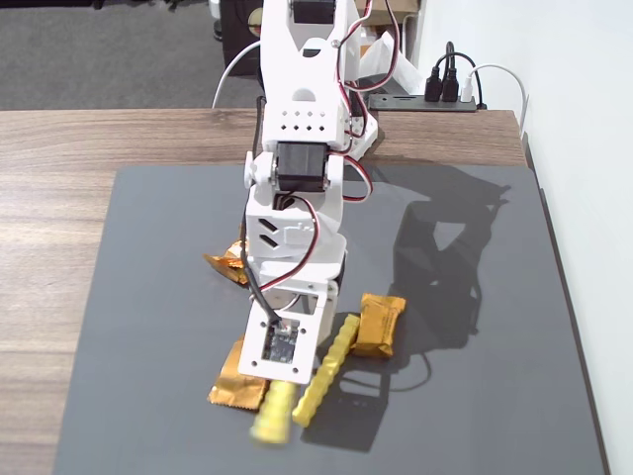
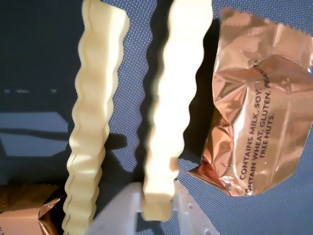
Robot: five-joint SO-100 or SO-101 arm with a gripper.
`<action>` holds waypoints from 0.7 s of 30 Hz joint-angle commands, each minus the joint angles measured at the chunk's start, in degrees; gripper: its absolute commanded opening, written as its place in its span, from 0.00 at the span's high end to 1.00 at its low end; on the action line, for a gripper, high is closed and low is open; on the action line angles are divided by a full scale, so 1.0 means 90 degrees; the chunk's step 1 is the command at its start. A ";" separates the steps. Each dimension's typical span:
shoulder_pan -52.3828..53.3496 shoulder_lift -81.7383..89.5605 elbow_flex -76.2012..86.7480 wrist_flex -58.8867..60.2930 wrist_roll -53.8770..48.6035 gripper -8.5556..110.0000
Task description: Grab a fry
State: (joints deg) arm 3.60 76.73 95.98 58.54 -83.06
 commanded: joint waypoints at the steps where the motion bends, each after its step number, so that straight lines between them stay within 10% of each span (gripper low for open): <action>1: 0.0039 0.0029 -0.0303 -0.0078 -0.0029 0.92; 21: 0.0010 0.2266 0.1016 0.0898 -0.0254 0.92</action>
State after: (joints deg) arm 3.87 89.82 103.10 65.57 -84.55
